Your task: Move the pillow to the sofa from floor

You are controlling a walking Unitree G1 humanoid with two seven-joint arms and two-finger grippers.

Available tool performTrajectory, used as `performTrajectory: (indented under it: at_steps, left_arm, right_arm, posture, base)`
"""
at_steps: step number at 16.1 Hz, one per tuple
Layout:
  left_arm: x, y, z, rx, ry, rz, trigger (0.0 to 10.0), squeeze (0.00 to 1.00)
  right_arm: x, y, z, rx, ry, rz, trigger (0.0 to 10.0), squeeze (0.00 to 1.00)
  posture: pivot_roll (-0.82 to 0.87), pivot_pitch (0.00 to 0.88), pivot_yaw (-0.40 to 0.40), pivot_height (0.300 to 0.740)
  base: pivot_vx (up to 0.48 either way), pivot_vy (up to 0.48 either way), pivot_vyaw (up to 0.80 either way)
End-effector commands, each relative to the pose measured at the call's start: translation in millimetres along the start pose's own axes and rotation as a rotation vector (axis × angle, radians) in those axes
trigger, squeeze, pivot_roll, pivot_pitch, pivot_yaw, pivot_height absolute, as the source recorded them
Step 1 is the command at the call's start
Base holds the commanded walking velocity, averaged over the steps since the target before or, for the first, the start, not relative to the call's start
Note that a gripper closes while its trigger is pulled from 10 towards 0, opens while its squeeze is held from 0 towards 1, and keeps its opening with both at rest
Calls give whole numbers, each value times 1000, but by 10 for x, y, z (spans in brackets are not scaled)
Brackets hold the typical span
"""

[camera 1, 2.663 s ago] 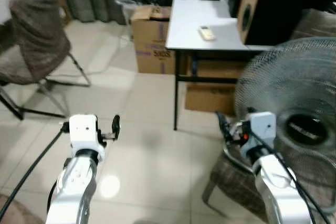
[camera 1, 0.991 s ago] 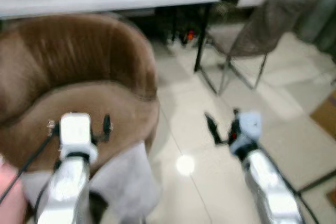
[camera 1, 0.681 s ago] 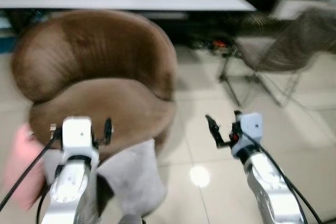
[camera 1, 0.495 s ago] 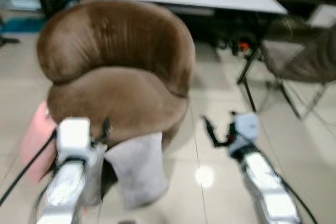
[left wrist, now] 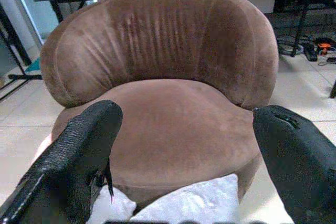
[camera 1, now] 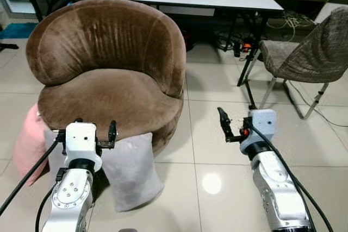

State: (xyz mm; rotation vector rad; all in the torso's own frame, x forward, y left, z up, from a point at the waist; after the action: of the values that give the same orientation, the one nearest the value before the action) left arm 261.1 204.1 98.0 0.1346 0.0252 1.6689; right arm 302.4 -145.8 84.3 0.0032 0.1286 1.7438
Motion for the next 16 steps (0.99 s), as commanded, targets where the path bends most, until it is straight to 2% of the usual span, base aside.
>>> performTrajectory:
  at_steps: [1,2,4,7,8,11,16]
  left_arm:
    - [9,-37,29,-9,-6,7,10000,271]
    - [2,-43,45,-22,-20,4,10000,0]
    - [-11,-63,47,-29,-36,6,10000,0]
    - [-32,-78,52,-36,-31,-6,10000,0]
    - [-34,-85,54,-36,-44,-8,10000,0]
    - [-18,-100,73,-48,-15,0,10000,0]
    - [-12,-88,79,-51,-13,2,10000,0]
  right_arm:
    - [23,-6,-10,13,-17,26,10000,0]
    - [30,-4,-17,10,-12,28,10000,0]
    - [22,-16,-72,31,24,5,10000,0]
    - [48,-11,-67,30,38,24,10000,0]
    - [86,-13,-56,22,39,64,10000,0]
    - [138,-39,-26,8,94,88,10000,0]
    - [185,-61,-6,-3,102,114,10000,0]
  posture:
    - [132,0,-43,740]
    - [131,0,-44,740]
    - [133,0,-46,740]
    - [131,0,-45,740]
    - [130,0,-46,740]
    - [136,0,-55,740]
    - [144,0,-62,740]
  base:
    - [0,0,0]
    - [0,0,0]
    - [0,0,0]
    - [0,0,0]
    - [0,0,0]
    - [191,0,800]
    - [384,0,800]
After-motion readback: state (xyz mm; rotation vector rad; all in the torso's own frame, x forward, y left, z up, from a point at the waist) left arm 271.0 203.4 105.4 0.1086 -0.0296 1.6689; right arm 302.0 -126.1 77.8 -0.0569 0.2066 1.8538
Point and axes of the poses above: a point about 5 cm out from each wrist's last joint towards the gripper, its own y axis pointing back from the gripper into the wrist, its own z axis along the axis of the wrist's last joint, x = y × z, the point moved 4 cm from there along -y, pointing out of the wrist towards the gripper, and after that the axes turned 6 degrees about y, right-handed, at the moved point
